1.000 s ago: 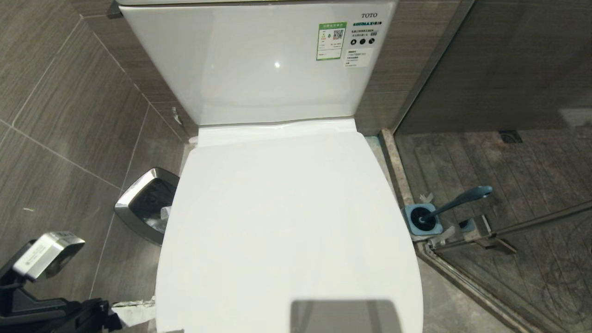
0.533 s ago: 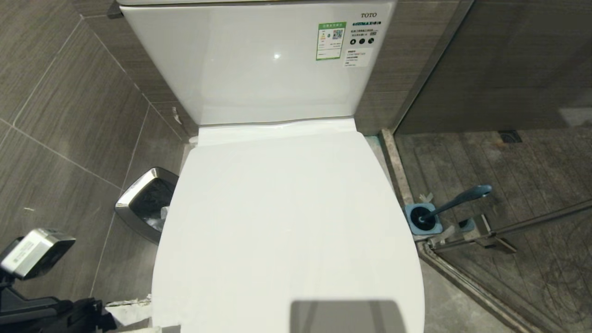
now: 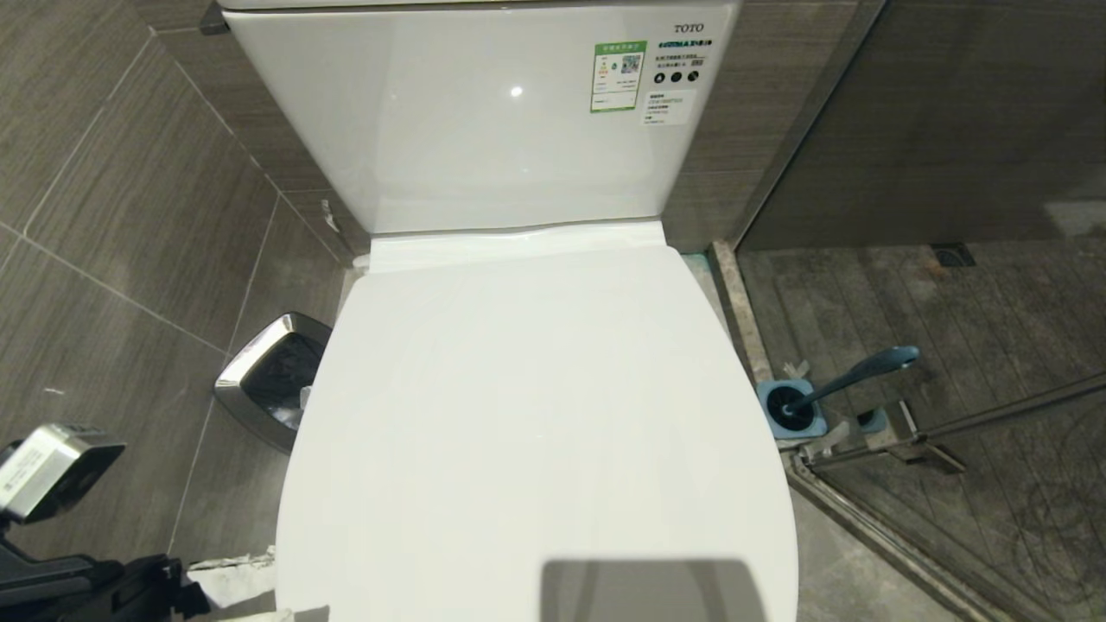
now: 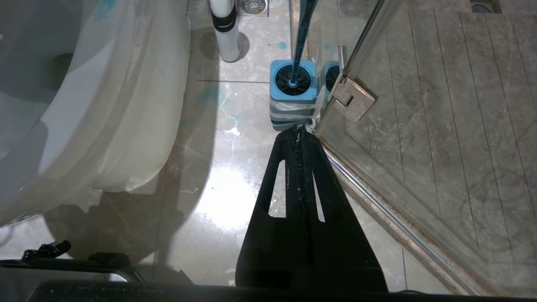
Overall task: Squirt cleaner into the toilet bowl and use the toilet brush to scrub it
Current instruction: Use the left hand to lift the toilet lid slightly
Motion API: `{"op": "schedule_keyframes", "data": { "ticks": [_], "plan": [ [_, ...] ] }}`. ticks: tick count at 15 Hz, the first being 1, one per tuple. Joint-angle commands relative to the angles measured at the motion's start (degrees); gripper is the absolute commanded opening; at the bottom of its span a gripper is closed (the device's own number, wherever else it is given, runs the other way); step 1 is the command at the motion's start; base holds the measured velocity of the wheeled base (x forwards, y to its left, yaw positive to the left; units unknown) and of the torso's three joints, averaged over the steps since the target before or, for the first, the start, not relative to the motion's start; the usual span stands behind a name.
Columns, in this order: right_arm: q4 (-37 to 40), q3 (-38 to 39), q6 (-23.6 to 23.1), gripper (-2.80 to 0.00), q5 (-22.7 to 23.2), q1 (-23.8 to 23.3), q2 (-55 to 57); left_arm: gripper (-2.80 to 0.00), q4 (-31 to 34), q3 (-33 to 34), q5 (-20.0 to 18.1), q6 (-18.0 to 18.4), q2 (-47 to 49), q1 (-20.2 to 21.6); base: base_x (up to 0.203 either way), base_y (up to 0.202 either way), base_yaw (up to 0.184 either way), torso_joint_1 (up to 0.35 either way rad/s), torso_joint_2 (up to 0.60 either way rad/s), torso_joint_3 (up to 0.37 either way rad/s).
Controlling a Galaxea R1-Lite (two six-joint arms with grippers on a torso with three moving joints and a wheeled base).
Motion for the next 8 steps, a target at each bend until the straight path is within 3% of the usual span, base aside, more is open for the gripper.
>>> {"op": "schedule_keyframes", "data": {
  "ticks": [1, 4, 8],
  "plan": [
    [0.0, 0.0, 0.0, -2.8, 0.0, 0.0, 0.0, 0.0, -0.1, -0.3, 0.4, -0.2, -0.2, 0.0, 0.0, 0.0, 0.0, 0.0, 0.0, 0.0],
    [0.0, 0.0, 0.0, -2.8, 0.0, 0.0, 0.0, 0.0, 0.0, -0.2, 0.4, -0.4, -0.6, 0.0, 0.0, 0.0, 0.0, 0.0, 0.0, 0.0],
    [0.0, 0.0, 0.0, -2.8, 0.0, 0.0, 0.0, 0.0, 0.0, -2.2, 1.0, -4.3, -1.3, -0.1, 0.0, 0.0, 0.0, 0.0, 0.0, 0.0]
  ]
}}
